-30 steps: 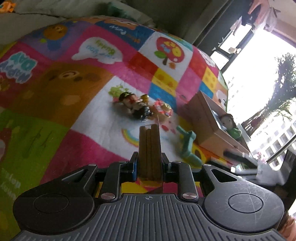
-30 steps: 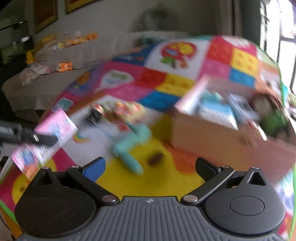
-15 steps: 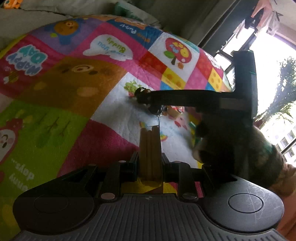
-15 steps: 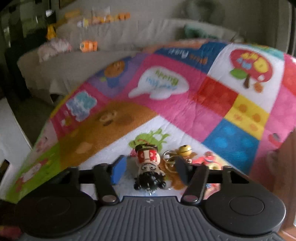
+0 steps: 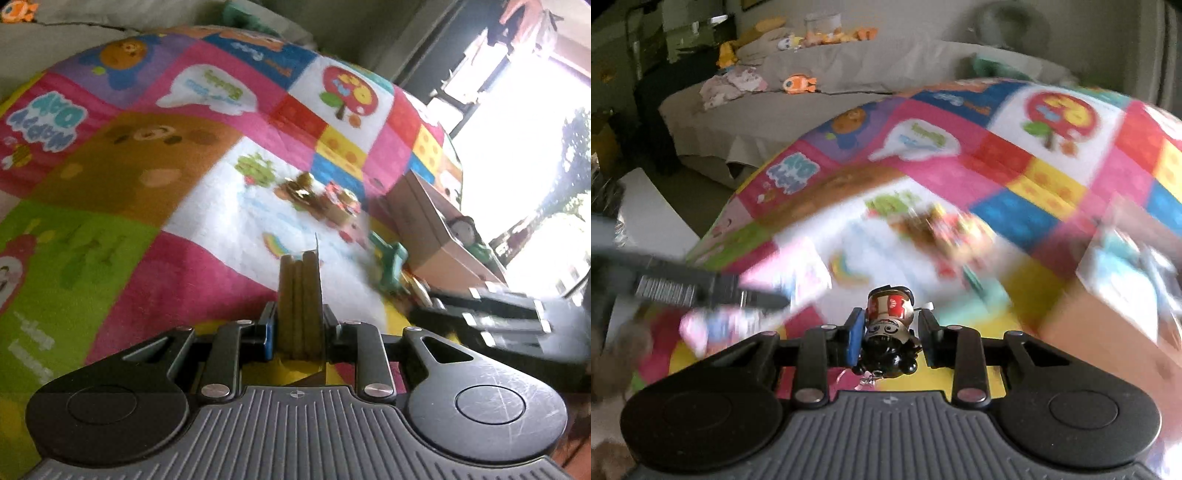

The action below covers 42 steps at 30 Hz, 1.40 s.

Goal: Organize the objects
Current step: 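Grasp the small red-and-white figurine with the right gripper while the left gripper holds the sticks, then release the wooden sticks into the pink box with the left gripper while the right gripper carries the figurine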

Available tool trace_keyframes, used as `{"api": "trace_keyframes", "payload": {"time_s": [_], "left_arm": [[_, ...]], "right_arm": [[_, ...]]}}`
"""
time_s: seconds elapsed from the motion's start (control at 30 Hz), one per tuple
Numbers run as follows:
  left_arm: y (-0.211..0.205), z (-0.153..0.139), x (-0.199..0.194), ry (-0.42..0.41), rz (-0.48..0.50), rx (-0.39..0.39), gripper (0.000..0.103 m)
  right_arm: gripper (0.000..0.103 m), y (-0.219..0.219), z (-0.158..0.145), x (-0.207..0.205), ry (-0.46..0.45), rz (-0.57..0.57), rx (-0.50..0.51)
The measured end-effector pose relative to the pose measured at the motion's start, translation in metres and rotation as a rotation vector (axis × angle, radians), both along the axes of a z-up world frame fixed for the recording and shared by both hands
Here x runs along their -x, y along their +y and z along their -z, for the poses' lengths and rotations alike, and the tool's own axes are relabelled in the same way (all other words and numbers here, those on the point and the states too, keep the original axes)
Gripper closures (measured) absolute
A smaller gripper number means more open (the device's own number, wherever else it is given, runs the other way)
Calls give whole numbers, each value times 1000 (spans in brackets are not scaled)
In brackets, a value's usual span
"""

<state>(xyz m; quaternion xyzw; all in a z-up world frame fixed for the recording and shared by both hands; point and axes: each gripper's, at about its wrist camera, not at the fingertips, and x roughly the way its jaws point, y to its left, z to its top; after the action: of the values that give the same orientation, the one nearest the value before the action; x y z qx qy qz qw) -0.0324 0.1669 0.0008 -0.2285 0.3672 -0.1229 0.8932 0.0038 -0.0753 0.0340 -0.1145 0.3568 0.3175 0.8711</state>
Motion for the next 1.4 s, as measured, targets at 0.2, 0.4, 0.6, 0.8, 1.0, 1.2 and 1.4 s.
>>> {"api": "trace_keyframes", "payload": {"time_s": [0.2, 0.4, 0.6, 0.8, 1.0, 1.2, 1.4], "left_arm": [[-39, -5, -1, 27, 104, -33, 76], [-89, -20, -2, 21, 237, -69, 76], [-131, -31, -10, -5, 306, -128, 76], [-147, -10, -24, 46, 273, -138, 76], [-144, -8, -24, 36, 272, -133, 76], [-146, -6, -19, 10, 275, -141, 76], [-145, -5, -16, -6, 274, -140, 76]], "right_arm": [[72, -76, 16, 40, 45, 141, -4], [80, -125, 8, 66, -13, 253, -83], [79, -144, 3, 80, -134, 301, -76], [59, -150, 18, 81, -130, 334, -73], [47, -157, 24, 73, -113, 368, -83], [29, -165, 18, 79, -138, 353, -98], [29, -149, 16, 94, -102, 198, -101]]}}
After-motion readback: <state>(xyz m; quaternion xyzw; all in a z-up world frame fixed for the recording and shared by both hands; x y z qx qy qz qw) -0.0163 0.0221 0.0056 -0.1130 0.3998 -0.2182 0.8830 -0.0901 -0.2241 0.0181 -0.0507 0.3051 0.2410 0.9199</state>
